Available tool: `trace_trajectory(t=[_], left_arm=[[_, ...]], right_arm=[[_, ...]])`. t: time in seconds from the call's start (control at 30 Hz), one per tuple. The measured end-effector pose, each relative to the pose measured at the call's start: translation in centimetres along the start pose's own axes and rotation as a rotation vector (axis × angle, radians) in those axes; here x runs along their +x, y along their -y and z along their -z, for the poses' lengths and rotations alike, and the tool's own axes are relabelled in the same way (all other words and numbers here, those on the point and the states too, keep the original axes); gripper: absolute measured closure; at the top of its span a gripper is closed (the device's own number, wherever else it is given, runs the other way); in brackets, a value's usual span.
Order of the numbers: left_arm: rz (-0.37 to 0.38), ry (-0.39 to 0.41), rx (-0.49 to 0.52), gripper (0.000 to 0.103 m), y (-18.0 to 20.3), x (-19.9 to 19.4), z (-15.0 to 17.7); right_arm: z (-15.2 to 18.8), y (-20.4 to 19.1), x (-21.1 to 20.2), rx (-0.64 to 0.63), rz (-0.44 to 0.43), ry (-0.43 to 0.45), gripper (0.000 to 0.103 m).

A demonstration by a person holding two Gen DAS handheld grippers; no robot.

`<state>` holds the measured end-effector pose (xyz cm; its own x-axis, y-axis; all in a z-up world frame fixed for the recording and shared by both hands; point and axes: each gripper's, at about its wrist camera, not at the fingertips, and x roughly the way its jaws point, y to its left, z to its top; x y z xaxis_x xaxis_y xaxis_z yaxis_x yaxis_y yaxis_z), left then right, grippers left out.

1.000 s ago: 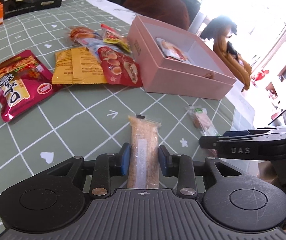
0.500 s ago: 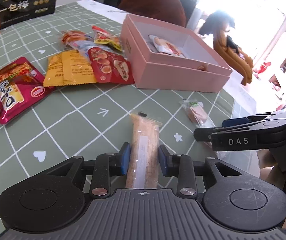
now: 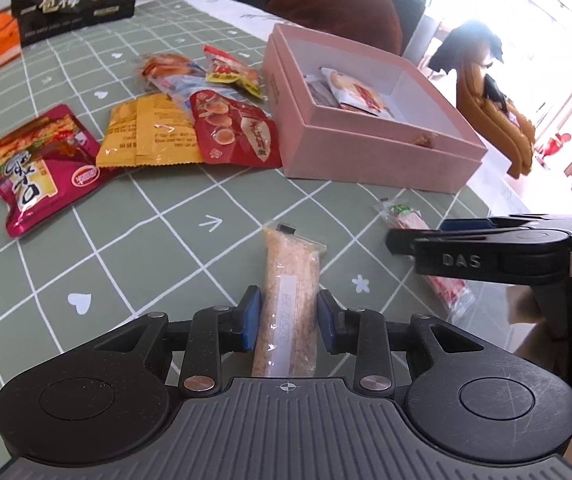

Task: Organize snacks
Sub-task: 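Carry the lollipop and rice stick over the pink box and open both tools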

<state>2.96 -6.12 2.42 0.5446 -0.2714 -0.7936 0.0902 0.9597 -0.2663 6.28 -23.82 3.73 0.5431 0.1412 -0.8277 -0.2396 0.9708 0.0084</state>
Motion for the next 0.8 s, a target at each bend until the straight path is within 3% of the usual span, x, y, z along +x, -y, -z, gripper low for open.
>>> trace_trajectory(t=[0.03,0.1,0.13,0.23,0.37,0.47,0.57,0.67,0.8], left_arm=[[0.0,-0.004,-0.008,0.068,0.1,0.1,-0.2],[-0.003,-0.007,-0.016,0.068,0.1,0.2,-0.4],[-0.009,-0.005,-0.014,0.068,0.2,0.3,-0.4],[-0.041,-0.006,0.024,0.068,1.0,0.5,-0.6],[-0.075,-0.014,0.072,0.069,1.8,0.7,-0.7],[-0.036,-0.014,0.033,0.07,1.7,0.2,-1.3],[0.044,0.072,0.002,0.07,2.2,-2.2,-3.7],[0.123,0.213,-0.02,0.07,3.0,-5.9,-8.6],[0.138,0.385,0.031,0.07,5.0,-9.4,-14.9]], right_arm=[[-0.4,-0.1,0.3,-0.005,-0.001,-0.002,0.042],[-1.1,-0.8,0.5,-0.031,-0.018,-0.021,0.062],[-1.2,-1.3,0.3,-0.064,-0.027,-0.037,0.064],[-0.9,-2.2,-0.2,-0.103,-0.041,-0.066,0.066],[-0.2,-1.2,-2.1,-0.034,-0.081,-0.06,0.066],[-0.4,0.1,-4.5,0.013,-0.092,-0.011,0.066],[-1.7,1.8,-7.1,0.068,-0.111,0.05,0.067],[-4.2,3.5,-10.1,0.106,-0.135,0.136,0.067],[-8.6,5.3,-14.5,0.087,-0.13,0.284,0.066]])
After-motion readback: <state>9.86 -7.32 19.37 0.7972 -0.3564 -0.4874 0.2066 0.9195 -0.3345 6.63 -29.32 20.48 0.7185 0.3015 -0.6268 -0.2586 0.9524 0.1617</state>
